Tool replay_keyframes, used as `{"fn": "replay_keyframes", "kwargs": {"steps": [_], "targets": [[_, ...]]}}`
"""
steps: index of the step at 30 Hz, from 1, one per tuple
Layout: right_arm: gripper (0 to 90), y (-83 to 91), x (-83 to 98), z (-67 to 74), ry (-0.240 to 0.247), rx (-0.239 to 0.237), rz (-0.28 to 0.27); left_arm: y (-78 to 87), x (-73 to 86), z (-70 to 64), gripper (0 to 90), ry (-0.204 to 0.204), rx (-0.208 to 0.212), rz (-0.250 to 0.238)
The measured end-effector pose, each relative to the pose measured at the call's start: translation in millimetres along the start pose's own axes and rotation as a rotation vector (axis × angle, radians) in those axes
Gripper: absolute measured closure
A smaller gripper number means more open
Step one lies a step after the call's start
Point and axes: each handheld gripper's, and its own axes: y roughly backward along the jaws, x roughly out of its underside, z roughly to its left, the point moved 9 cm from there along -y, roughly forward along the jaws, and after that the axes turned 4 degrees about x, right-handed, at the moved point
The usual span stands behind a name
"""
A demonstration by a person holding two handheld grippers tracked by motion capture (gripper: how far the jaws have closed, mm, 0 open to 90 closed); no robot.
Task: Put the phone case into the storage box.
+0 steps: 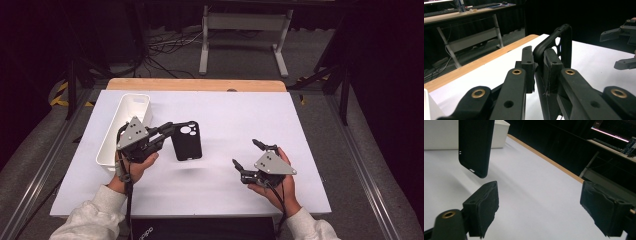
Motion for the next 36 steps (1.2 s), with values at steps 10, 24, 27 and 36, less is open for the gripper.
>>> {"fn": "replay_keyframes", "kwargs": {"steps": [10, 24, 27, 36], "targets": [[16.3, 4.2, 11.5, 4.1, -0.003, -0.008, 0.017, 2.6, -1.8, 3.4, 81.3, -0.021, -0.012, 0.003], [15.6, 7.6, 23.2, 11.0, -0.016, -0.023, 0.022, 13.8, -12.9, 16.6, 81.3, -0.029, -0.014, -0.017], [14.9, 6.4, 24.2, 12.9, -0.015, -0.028, 0.029, 17.7, -15.4, 21.2, 81.3, -0.041, -0.023, -0.010], [12.7, 4.2, 25.5, 16.8, -0.011, -0.038, 0.046, 31.7, -21.6, 33.5, 81.3, -0.051, -0.053, -0.004]]}}
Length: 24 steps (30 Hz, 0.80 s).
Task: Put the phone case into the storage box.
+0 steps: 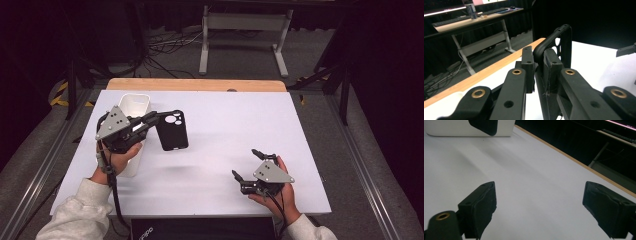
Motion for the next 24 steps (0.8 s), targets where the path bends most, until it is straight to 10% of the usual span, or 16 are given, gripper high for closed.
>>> {"fn": "replay_keyframes", "kwargs": {"steps": [24], "targets": [[12.6, -4.3, 2.5, 2.2, -0.002, -0.009, 0.004, 17.4, -13.8, 37.4, 81.4, -0.014, -0.061, -0.001]]}}
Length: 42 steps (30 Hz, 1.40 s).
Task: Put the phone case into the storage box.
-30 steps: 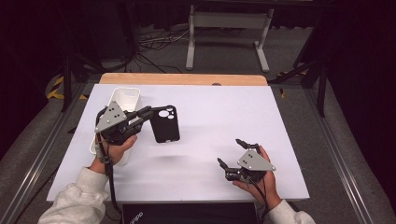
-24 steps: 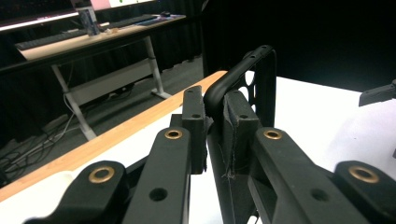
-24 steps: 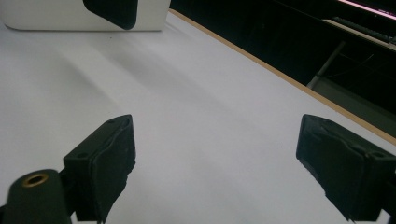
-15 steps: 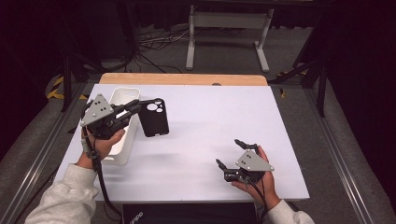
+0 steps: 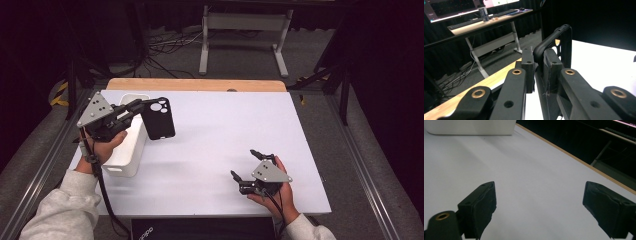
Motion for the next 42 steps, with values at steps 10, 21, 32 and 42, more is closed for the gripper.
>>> {"fn": "replay_keyframes", "kwargs": {"steps": [10, 21, 32, 42], "targets": [[12.6, -1.0, 0.6, 0.5, 0.002, -0.001, 0.007, 10.3, -5.2, 4.4, 81.4, -0.015, -0.013, -0.004], [12.6, 0.3, 0.0, -3.1, -0.008, 0.007, 0.003, 20.1, -12.0, 19.1, 81.4, -0.031, -0.046, -0.008], [12.6, 0.4, 0.8, -4.3, -0.009, 0.009, 0.009, 33.5, -23.5, 35.0, 81.4, -0.046, -0.075, -0.023], [12.6, 1.5, 0.6, -4.4, -0.009, 0.006, 0.010, 41.0, -20.3, 53.6, 81.4, -0.026, -0.099, -0.029]]}}
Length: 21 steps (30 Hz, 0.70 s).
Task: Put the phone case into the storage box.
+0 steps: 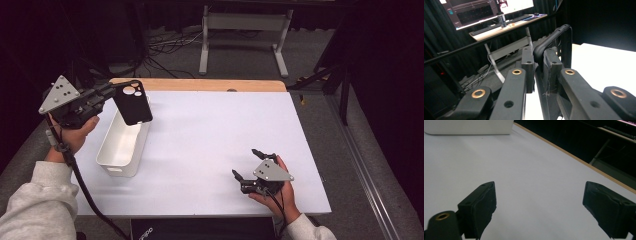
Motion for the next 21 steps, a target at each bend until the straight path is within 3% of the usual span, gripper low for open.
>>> {"fn": "replay_keyframes", "kwargs": {"steps": [11, 21], "targets": [[12.7, 1.0, 0.2, -4.3, -0.002, 0.018, -0.001, -4.4, 8.5, 14.0, 81.4, 0.019, -0.004, 0.007], [12.7, -1.2, 2.7, -5.0, -0.001, 0.018, 0.012, -20.1, 21.4, 34.7, 81.5, -0.002, 0.005, 0.035]]}}
